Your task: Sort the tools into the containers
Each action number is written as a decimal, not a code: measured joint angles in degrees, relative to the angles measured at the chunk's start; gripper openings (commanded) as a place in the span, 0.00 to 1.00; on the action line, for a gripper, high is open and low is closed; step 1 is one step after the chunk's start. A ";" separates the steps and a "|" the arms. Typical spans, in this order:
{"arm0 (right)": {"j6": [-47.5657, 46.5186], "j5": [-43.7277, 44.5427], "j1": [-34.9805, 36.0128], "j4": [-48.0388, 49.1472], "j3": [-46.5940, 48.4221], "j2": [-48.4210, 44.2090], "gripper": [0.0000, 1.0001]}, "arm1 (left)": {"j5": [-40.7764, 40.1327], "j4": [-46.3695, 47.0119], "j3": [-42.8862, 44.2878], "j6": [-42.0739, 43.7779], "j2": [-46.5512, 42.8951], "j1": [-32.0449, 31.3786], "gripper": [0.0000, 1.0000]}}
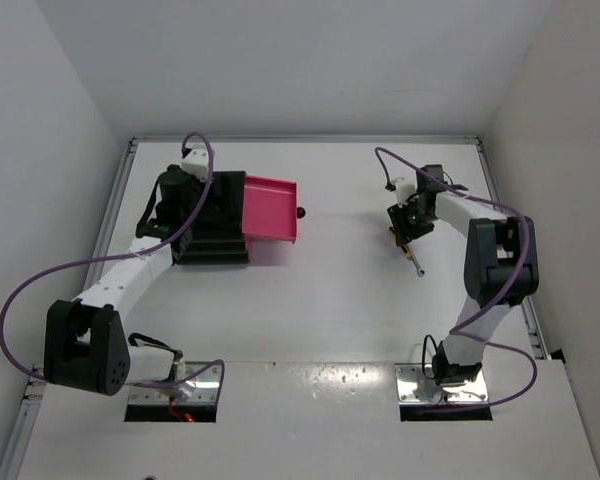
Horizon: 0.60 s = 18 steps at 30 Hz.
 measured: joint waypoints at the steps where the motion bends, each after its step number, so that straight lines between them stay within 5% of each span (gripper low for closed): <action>1: -0.11 0.15 0.00 0.20 0.00 0.57 0.43 | 0.00 -0.04 -0.02 0.00 -0.07 0.00 1.00; 18: -2.60 -0.37 1.31 1.97 5.53 5.64 0.47 | 0.13 0.09 -0.07 0.02 0.09 0.09 1.00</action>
